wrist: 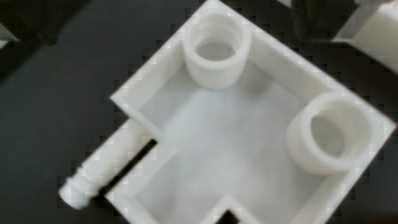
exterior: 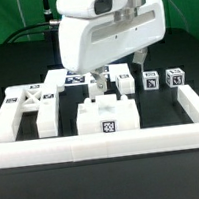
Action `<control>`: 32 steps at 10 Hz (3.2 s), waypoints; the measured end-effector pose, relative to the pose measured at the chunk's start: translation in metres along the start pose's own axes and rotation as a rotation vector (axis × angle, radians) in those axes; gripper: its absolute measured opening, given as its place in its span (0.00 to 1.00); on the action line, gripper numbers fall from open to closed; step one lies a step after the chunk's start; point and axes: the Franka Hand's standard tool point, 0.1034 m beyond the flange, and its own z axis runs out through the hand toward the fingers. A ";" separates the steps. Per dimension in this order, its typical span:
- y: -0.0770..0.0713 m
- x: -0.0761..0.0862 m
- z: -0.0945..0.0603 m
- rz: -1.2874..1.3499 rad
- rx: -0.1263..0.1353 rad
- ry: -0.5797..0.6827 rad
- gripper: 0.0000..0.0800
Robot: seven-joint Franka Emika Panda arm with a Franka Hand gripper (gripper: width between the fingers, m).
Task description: Assemble chair
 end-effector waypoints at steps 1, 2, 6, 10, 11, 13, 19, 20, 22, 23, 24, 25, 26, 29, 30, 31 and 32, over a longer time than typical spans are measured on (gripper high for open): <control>0.005 0.003 0.010 0.064 0.002 0.001 0.81; 0.011 0.008 0.016 0.118 -0.005 0.016 0.81; 0.007 0.011 0.018 0.393 0.013 0.030 0.81; 0.000 0.015 0.032 0.702 0.049 0.038 0.81; -0.002 0.016 0.038 0.699 0.048 0.041 0.81; -0.002 0.015 0.053 0.694 0.043 0.059 0.81; -0.004 0.013 0.065 0.677 0.044 0.058 0.58; -0.004 0.013 0.065 0.676 0.044 0.058 0.35; -0.004 0.014 0.066 0.674 0.044 0.058 0.18; -0.004 0.014 0.065 0.673 0.044 0.059 0.04; -0.004 0.014 0.065 0.672 0.043 0.059 0.04; -0.004 0.014 0.065 0.672 0.043 0.059 0.04; -0.004 0.014 0.065 0.671 0.043 0.059 0.04; -0.010 0.021 0.064 0.676 0.048 0.063 0.04; -0.020 0.031 0.064 0.675 0.051 0.066 0.04; -0.027 0.040 0.064 0.662 0.051 0.071 0.04; -0.034 0.048 0.064 0.662 0.052 0.075 0.04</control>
Offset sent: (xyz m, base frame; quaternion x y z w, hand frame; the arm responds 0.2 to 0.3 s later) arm 0.0000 0.0000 0.0000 0.0000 0.0000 0.1296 0.9916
